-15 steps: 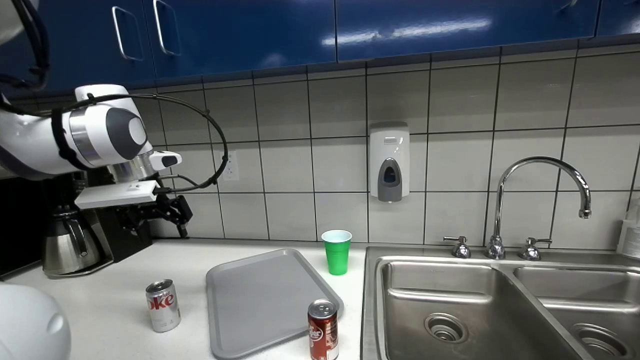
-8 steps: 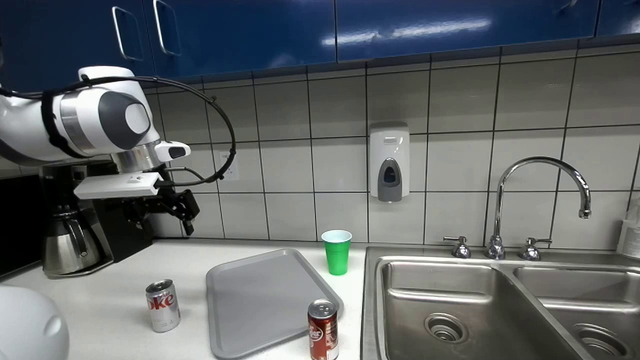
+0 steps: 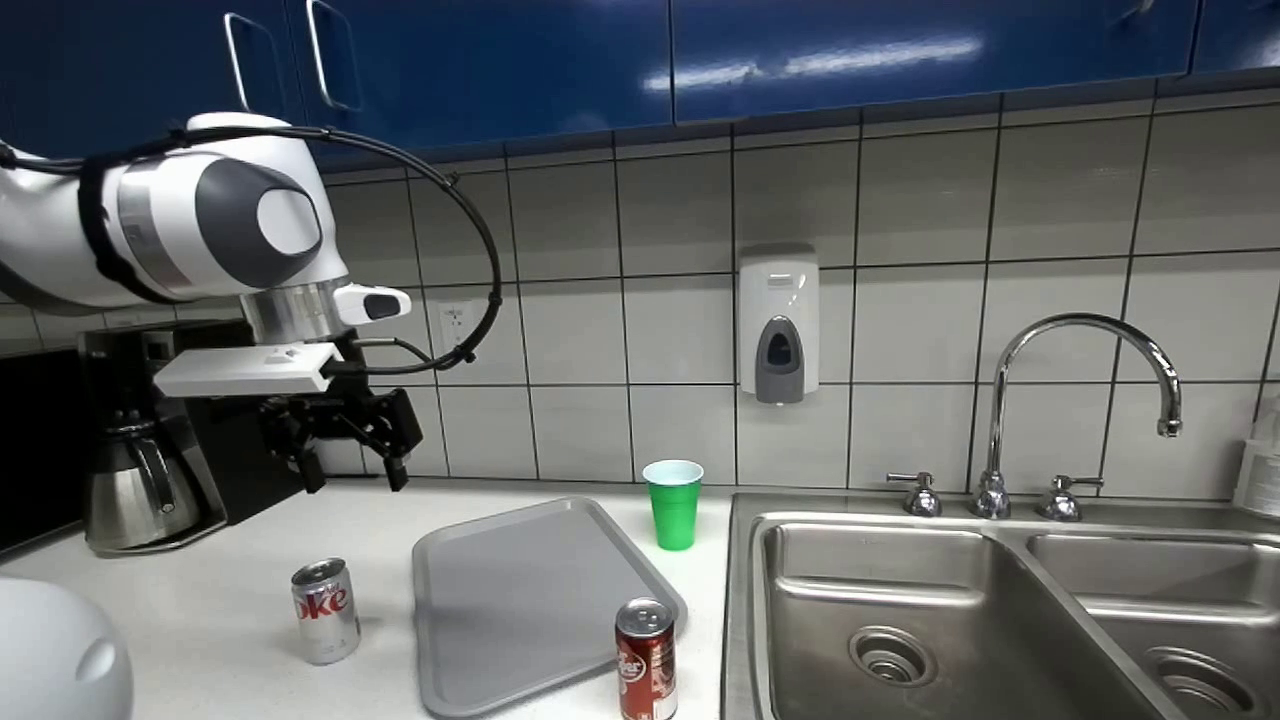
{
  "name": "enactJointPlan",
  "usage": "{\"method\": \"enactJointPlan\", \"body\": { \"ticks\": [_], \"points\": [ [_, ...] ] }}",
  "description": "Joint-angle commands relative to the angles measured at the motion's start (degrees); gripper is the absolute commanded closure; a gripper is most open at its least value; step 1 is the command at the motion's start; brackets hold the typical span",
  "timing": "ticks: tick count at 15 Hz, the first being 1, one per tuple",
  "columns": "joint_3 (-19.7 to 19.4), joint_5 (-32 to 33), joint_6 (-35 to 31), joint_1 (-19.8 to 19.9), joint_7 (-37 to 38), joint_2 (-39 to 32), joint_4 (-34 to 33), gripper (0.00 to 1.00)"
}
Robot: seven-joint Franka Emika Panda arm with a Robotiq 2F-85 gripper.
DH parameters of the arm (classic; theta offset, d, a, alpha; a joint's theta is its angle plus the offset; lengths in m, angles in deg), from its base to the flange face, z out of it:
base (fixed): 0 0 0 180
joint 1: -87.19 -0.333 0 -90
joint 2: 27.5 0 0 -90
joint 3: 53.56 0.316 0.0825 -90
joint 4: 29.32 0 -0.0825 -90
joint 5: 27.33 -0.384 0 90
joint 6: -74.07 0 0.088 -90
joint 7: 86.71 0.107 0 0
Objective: Remove the cans from the tray and put them on the countertop
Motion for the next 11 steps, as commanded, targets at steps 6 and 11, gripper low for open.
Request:
{"method": "enactJointPlan", "body": {
  "ticks": [6, 11],
  "points": [
    [0.6, -0.9, 2.1, 2.0, -0.8, 2.6, 1.7, 0.00],
    [0.6, -1.1, 2.4, 2.0, -0.8, 2.9, 2.1, 0.00]
  ]
}}
